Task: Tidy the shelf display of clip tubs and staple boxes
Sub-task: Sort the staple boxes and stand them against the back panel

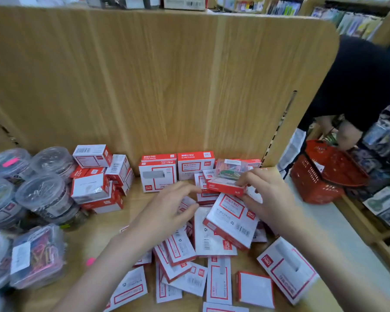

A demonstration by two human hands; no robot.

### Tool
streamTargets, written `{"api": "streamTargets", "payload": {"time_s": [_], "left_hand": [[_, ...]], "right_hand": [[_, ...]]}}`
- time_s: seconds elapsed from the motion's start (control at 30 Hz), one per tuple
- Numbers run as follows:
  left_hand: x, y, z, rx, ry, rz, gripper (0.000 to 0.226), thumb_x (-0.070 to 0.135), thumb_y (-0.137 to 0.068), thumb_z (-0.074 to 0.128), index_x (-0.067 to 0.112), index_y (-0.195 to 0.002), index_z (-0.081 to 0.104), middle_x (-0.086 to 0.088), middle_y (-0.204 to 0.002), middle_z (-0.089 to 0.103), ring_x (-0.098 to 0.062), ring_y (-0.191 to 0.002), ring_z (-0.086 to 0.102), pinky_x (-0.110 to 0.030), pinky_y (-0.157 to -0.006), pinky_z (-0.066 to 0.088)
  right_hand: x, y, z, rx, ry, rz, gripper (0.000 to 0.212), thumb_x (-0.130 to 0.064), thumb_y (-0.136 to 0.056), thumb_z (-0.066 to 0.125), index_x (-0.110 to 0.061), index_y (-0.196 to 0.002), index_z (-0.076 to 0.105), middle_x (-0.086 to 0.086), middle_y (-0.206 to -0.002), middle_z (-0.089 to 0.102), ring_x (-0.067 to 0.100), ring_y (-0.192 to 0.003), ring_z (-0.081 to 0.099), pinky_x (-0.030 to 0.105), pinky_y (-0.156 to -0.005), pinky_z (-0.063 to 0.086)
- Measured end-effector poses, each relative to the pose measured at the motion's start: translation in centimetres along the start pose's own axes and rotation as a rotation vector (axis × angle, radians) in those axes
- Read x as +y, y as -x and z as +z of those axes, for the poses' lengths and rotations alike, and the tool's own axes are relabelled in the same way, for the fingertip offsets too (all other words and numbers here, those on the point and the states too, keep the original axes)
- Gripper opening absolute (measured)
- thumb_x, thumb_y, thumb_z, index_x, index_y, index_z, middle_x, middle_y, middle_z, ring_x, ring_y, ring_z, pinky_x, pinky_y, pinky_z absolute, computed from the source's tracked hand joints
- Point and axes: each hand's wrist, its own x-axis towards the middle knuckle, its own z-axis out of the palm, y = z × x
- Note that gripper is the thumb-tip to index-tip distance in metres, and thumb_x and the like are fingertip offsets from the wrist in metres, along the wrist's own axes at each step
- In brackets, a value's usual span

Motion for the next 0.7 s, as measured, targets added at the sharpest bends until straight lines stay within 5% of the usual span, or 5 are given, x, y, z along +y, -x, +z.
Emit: {"api": "streamTargets", "payload": {"time_s": [0.1,0.2,0.4,0.57,0.7], "left_hand": [[-0.1,1.3,-0.3,0.012,-0.009,-0.026,0.026,0.030,-0.090,0.055,0.030,-0.116,0.056,0.023,-0.110,0.050,0.007,-0.104,0.043,-0.001,-0.084,0.028],[0.0,2.5,-0.7,0.025,0.001,-0.028,0.031,0.045,-0.086,0.052,0.033,-0.113,0.056,0.026,-0.110,0.051,0.006,-0.106,0.045,-0.009,-0.088,0.032],[1.4,3.7,0.1,0.120,0.022,0.074,0.037,0.051,-0.082,0.045,0.027,-0.105,0.062,0.023,-0.108,0.053,0.002,-0.107,0.045,-0.029,-0.091,0.038],[2.4,4.1,1.1,0.084,-0.008,0.135,0.033,0.048,-0.082,0.048,0.027,-0.103,0.064,0.012,-0.102,0.054,-0.002,-0.103,0.046,-0.032,-0.087,0.035],[2.1,5.3,1.8,0.089,-0.066,0.146,0.034,0.047,-0.082,0.046,0.025,-0.099,0.066,0.014,-0.099,0.057,-0.002,-0.097,0.043,-0.025,-0.080,0.031]], "right_hand": [[0.0,-0.2,0.0,-0.103,0.021,-0.009,0.022,-0.029,-0.077,0.060,-0.016,-0.094,0.064,-0.001,-0.097,0.064,0.020,-0.090,0.057,0.017,-0.078,0.036],[-0.1,0.5,-1.9,-0.086,-0.046,0.007,0.025,-0.020,-0.079,0.068,-0.015,-0.104,0.065,0.000,-0.107,0.061,0.015,-0.100,0.053,0.018,-0.089,0.036],[-2.4,3.0,-4.9,-0.349,-0.145,-0.066,0.029,-0.053,-0.072,0.058,-0.024,-0.078,0.064,-0.016,-0.070,0.057,0.002,-0.068,0.052,0.015,-0.060,0.042],[-4.4,5.7,-4.0,-0.571,0.098,-0.138,0.028,-0.050,-0.078,0.060,-0.029,-0.096,0.057,-0.013,-0.086,0.054,0.007,-0.082,0.047,0.026,-0.070,0.041],[-4.1,8.5,-2.3,-0.558,0.176,-0.205,0.039,-0.055,-0.065,0.067,-0.032,-0.081,0.040,-0.010,-0.079,0.061,0.014,-0.073,0.055,0.021,-0.057,0.030]]}}
